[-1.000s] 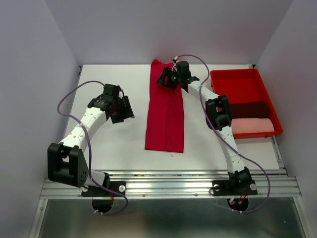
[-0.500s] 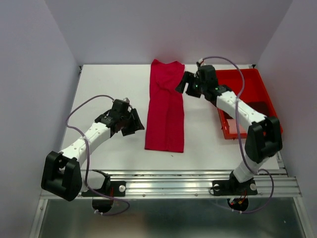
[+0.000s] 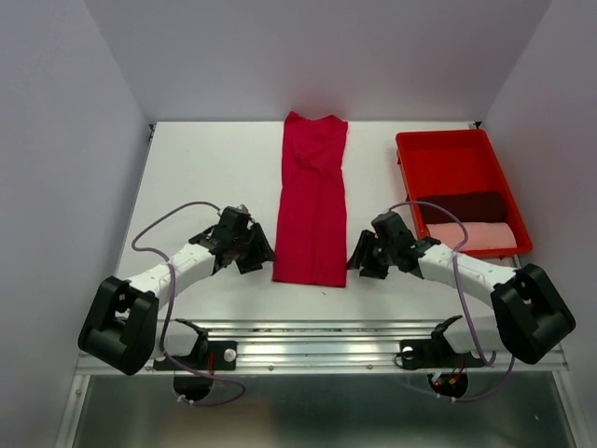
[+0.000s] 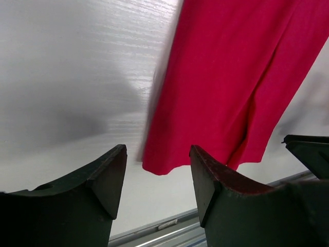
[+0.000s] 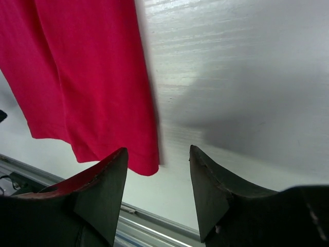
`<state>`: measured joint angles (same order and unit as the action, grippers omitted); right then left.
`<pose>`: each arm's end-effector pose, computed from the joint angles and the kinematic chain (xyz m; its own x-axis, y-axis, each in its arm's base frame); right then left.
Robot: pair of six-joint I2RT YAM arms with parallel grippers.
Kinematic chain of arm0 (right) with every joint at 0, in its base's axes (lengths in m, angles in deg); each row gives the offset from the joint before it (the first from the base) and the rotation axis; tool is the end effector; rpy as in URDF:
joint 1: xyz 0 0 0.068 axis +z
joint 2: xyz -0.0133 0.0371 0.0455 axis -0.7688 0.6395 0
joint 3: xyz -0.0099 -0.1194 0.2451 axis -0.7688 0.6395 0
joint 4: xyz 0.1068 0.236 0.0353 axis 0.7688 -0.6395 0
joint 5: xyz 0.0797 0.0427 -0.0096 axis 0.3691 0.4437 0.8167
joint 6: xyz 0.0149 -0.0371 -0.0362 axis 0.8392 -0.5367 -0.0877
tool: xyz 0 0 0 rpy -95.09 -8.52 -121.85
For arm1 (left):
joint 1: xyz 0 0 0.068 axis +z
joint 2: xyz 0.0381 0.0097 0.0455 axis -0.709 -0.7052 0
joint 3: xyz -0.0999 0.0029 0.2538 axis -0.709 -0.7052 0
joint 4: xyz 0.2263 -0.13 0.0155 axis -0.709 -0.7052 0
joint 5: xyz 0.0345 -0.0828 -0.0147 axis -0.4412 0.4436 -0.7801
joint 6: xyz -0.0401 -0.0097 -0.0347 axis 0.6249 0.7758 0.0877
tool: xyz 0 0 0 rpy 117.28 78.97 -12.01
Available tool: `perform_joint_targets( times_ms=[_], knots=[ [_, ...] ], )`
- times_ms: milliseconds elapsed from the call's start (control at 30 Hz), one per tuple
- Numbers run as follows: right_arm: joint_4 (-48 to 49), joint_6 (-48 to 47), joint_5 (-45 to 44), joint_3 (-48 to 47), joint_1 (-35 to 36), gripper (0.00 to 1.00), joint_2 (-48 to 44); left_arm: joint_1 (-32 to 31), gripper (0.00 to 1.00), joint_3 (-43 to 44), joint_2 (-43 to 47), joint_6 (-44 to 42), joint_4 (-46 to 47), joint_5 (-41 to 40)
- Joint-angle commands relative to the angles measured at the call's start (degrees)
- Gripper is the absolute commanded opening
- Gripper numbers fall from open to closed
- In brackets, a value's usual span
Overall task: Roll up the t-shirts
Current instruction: Roll the T-shirt to the center of the board.
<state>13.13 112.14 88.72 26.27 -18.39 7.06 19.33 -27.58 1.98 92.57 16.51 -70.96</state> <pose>0.2038 0.1321 0.1711 -0.9023 0.3139 -0.2955 0.1361 0.8577 0.4958 0.2182 -0.1132 0.1891 -0.8565 -0.3471 -0.3821 -0.0772 0.8180 -0.5700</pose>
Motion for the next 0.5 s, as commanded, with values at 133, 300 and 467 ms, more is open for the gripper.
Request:
perform_joint_targets(
  times_ms=[133, 300, 467],
  knots=[
    [5.77, 7.56, -0.35, 2.80, 3.30, 0.55, 0.69, -1.68, 0.59, -4.76, -1.58, 2.46, 5.99, 1.76],
    [8.76, 8.70, 1.50, 4.13, 4.35, 0.49, 2.71, -2.65, 0.59, -5.82, -4.48, 2.47, 8.01, 2.81],
    [8.76, 9.06, 1.24, 3.95, 5.58, 0.46, 3.07, -3.18, 0.51, -5.99, -5.71, 2.73, 9.07, 3.34]
  ],
)
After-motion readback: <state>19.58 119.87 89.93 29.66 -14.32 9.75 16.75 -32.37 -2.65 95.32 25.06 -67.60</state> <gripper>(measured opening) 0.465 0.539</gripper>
